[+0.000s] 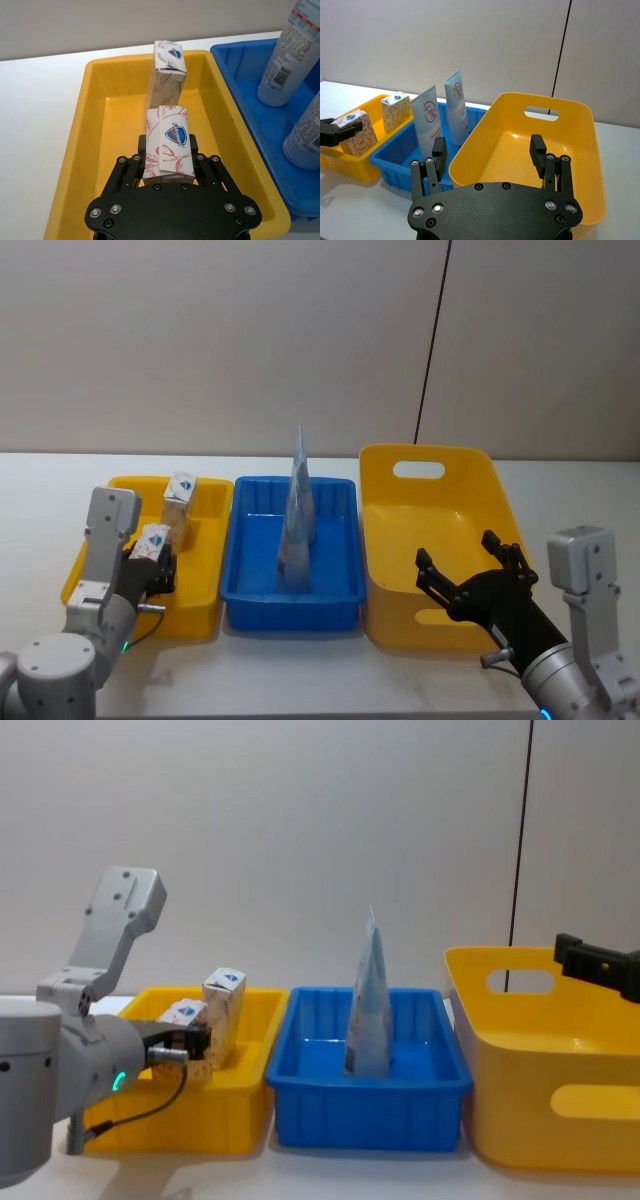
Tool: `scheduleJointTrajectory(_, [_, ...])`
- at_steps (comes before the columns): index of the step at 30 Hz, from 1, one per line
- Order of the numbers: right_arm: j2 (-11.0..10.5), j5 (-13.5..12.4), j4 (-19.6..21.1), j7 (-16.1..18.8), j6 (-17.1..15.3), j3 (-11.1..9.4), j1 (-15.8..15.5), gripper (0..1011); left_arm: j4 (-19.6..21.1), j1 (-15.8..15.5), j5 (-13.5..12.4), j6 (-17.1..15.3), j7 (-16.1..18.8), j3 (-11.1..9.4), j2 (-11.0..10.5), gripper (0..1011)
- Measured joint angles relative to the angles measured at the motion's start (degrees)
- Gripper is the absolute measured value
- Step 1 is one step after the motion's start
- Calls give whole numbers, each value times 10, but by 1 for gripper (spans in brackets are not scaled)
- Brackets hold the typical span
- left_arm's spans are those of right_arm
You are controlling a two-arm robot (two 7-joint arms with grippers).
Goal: Bimanual collaborative sorting of washing and personal care products
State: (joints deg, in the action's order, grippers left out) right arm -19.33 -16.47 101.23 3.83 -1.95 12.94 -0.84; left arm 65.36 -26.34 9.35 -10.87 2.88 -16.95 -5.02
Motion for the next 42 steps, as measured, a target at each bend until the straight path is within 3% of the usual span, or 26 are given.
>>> scheduleJointTrajectory(10, [0,0,0,0,0,0,0,1000,47,10,-19,-9,-6,-6,-18,383])
scheduleJointTrajectory(18, [0,0,0,0,0,0,0,1000,100,20,-26,-7,-40,-10,-50,383])
scheduleJointTrajectory(30, [0,0,0,0,0,0,0,1000,186,36,-15,3,-129,-7,-111,383])
scheduleJointTrajectory(42, [0,0,0,0,0,0,0,1000,258,50,21,4,-232,1,-177,383])
